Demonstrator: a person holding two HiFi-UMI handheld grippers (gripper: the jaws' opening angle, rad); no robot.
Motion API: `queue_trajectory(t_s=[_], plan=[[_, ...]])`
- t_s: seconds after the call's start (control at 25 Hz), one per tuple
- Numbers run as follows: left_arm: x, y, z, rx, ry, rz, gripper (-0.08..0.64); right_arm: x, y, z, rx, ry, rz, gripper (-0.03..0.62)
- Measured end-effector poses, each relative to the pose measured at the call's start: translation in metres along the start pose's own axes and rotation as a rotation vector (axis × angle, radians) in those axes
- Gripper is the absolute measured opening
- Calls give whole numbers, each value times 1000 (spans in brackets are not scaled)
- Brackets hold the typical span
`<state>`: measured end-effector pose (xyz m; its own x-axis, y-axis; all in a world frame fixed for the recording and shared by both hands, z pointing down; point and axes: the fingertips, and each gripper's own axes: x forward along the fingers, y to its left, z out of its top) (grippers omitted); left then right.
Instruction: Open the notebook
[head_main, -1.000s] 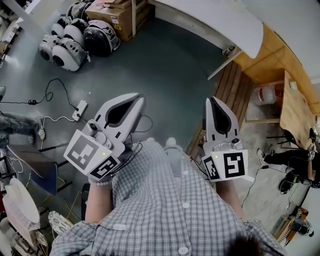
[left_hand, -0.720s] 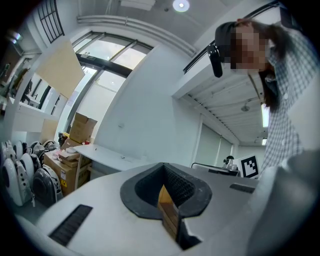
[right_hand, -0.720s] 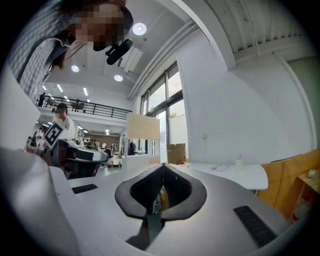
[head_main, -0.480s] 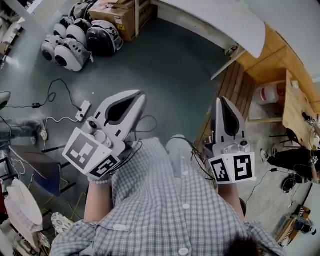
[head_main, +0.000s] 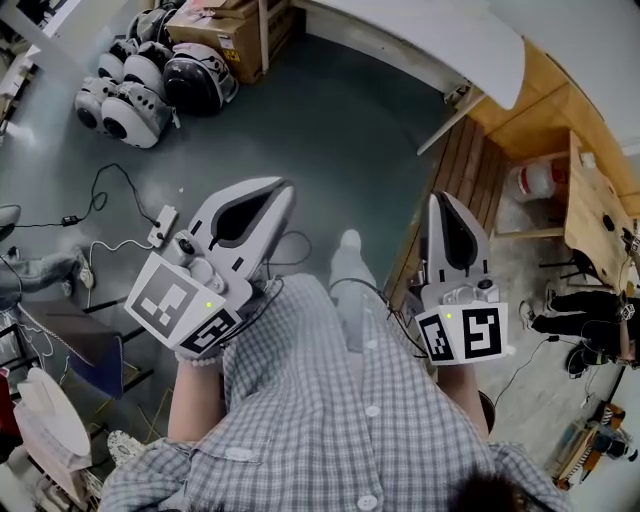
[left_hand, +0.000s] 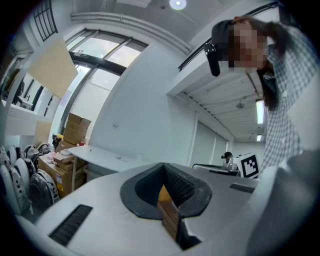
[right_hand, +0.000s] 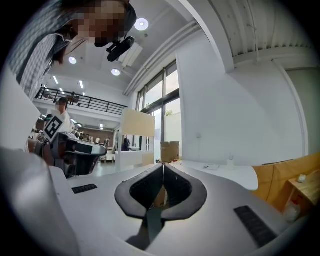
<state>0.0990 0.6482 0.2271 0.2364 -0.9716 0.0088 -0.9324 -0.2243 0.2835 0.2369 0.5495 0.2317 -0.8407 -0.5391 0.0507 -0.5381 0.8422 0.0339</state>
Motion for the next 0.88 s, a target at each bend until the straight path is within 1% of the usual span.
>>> queue_trajectory(t_s=[0.2, 0.36, 0.64, 0.88], plan=[[21, 2, -1, -1, 11, 3, 8, 12, -16, -5, -10, 10, 14, 21], [48, 4, 1, 3, 19, 0, 8, 24, -34, -6, -26, 20, 25, 21], [102, 2, 6, -1, 13, -14, 8, 43, -83, -7, -33, 27, 20, 21], [145, 3, 11, 12, 9, 17, 8, 65, -126, -8, -46, 32, 44, 21]])
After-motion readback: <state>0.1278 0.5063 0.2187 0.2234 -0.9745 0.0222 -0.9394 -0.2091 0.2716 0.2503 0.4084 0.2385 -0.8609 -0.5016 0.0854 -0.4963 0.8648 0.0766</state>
